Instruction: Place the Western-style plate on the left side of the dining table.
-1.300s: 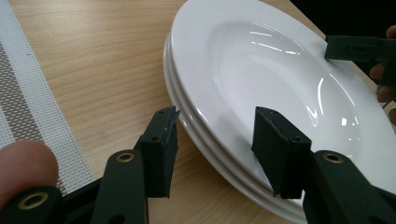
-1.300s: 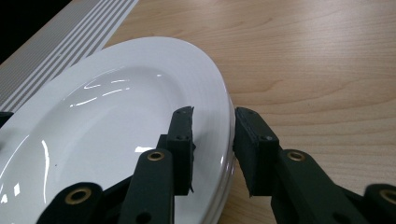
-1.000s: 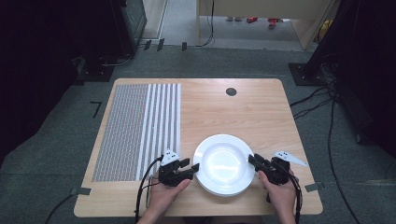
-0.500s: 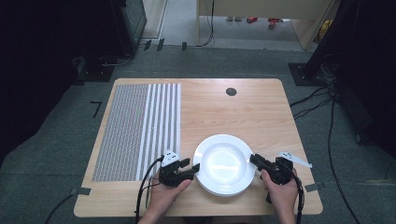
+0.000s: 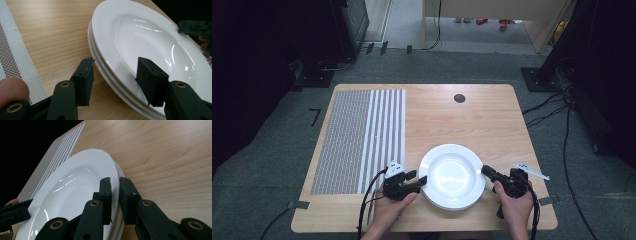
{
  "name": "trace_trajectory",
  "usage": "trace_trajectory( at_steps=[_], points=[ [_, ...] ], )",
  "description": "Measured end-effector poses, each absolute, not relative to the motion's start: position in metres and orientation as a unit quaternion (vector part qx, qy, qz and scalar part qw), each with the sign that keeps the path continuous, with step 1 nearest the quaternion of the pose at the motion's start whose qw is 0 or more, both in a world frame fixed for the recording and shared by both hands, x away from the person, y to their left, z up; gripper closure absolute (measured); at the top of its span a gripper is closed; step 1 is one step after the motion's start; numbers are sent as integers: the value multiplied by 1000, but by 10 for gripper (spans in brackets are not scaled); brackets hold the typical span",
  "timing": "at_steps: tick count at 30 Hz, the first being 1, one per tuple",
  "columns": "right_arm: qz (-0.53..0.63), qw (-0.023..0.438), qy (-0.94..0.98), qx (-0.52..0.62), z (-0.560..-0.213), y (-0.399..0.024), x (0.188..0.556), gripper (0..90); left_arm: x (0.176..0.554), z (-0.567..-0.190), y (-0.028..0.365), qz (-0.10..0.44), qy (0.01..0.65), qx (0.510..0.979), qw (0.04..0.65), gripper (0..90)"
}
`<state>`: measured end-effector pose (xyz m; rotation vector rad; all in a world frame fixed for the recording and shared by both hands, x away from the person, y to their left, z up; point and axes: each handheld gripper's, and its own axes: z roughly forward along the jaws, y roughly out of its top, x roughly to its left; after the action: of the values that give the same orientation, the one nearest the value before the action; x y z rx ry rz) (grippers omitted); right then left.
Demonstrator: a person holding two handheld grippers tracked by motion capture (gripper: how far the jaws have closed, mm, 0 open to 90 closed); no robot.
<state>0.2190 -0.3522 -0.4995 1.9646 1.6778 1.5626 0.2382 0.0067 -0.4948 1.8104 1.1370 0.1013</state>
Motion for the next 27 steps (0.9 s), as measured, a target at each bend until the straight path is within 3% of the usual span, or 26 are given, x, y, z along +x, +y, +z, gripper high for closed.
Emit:
trace_trajectory(
  at_steps=[5, 27],
  points=[
    [523, 49, 543, 655, -501, -354, 219, 834, 239, -496, 5, 41, 475, 738, 478, 444],
    [562, 7, 499, 659, -505, -356, 219, 832, 235, -497, -3, 51, 482, 732, 479, 493]
  ],
)
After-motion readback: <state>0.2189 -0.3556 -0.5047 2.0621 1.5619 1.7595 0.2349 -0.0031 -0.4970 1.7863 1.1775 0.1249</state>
